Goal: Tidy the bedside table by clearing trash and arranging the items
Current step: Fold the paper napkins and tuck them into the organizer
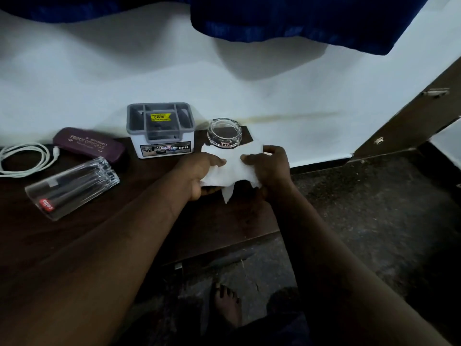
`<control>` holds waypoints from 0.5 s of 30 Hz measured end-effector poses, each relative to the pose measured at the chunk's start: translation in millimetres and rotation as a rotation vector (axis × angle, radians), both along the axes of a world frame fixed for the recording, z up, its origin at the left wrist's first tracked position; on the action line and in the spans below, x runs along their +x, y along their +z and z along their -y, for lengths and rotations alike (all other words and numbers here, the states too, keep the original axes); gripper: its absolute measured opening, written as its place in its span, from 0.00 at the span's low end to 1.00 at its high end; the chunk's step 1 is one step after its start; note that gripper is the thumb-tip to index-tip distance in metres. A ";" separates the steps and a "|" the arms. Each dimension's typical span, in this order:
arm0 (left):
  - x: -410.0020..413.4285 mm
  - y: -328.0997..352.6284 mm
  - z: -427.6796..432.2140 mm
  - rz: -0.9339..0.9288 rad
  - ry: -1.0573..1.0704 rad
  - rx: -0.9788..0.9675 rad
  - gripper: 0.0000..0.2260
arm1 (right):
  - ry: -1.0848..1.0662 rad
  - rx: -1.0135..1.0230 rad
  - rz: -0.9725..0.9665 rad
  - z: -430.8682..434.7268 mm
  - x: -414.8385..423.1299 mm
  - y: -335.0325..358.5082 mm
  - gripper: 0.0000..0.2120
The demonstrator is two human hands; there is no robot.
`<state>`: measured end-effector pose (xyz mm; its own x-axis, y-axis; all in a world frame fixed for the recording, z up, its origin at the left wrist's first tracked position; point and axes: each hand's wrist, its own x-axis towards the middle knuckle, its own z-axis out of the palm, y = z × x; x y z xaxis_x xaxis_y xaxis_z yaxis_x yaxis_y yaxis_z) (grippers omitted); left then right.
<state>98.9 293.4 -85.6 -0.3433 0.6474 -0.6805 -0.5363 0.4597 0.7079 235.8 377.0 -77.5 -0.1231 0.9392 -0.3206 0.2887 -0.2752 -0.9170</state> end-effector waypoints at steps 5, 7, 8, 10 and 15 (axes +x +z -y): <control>6.4 9.0 12.3 0.157 -0.004 0.132 0.07 | 0.071 -0.055 -0.247 17.0 2.6 33.9 0.22; 5.3 13.9 16.9 0.289 0.000 0.234 0.17 | 0.141 -0.118 -0.370 26.3 2.9 47.6 0.14; 3.8 17.0 20.9 0.349 -0.012 0.274 0.22 | 0.169 -0.147 -0.415 31.1 2.7 53.1 0.12; -0.3 24.1 31.3 0.457 -0.053 0.357 0.28 | 0.209 -0.181 -0.440 40.0 0.7 59.9 0.15; -0.7 40.2 57.4 0.457 0.008 0.512 0.24 | 0.256 -0.177 -0.403 60.8 -4.9 59.9 0.12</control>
<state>98.2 236.0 -45.4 -0.1007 0.9246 -0.3675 -0.8348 0.1224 0.5368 230.9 316.2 -17.7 -0.4891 0.7982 -0.3517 0.0002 -0.4031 -0.9152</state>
